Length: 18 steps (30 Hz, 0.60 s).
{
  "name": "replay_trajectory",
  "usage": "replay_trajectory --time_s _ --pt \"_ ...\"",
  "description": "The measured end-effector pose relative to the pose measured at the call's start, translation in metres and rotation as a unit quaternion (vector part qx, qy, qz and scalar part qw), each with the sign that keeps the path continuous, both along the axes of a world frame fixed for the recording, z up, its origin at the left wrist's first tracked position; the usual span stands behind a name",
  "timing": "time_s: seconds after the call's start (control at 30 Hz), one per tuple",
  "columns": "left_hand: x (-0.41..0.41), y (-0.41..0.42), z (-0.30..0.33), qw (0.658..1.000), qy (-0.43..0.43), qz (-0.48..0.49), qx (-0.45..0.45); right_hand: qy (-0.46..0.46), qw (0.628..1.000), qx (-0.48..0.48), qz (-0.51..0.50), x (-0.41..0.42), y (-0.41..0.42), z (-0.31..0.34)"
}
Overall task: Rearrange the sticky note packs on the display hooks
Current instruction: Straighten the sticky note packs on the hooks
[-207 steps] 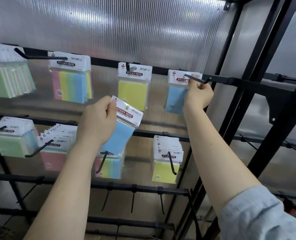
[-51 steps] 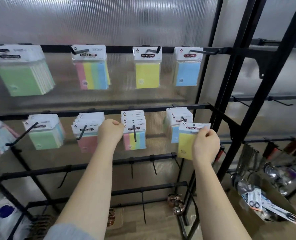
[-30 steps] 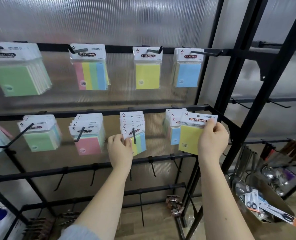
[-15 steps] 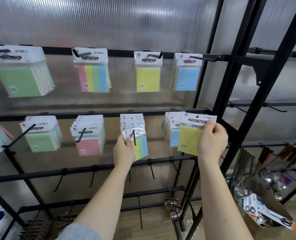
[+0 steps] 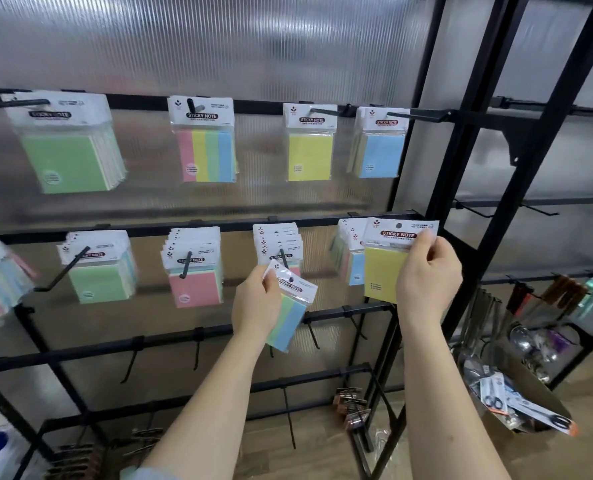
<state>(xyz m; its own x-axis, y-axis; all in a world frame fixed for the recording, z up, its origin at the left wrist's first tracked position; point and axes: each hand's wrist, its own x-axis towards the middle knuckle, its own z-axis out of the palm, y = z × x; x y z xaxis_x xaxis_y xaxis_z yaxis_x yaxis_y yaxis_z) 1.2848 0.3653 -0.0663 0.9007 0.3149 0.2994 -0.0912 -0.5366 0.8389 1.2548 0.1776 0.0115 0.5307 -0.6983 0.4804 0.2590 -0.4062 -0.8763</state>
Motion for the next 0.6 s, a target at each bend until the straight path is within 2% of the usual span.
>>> replay_trajectory --time_s 0.23,0.47,0.6 --pt "-0.007 0.019 0.016 0.999 -0.014 -0.039 0.026 -0.040 0.999 -0.021 0.018 -0.021 0.009 0.000" --pt "-0.004 0.040 0.039 0.999 -0.018 0.004 0.049 -0.051 0.997 -0.004 0.063 -0.025 0.014 0.009" --pt "0.001 0.050 0.056 0.995 -0.012 0.062 0.075 -0.061 0.993 0.011 0.101 -0.015 0.013 0.021"
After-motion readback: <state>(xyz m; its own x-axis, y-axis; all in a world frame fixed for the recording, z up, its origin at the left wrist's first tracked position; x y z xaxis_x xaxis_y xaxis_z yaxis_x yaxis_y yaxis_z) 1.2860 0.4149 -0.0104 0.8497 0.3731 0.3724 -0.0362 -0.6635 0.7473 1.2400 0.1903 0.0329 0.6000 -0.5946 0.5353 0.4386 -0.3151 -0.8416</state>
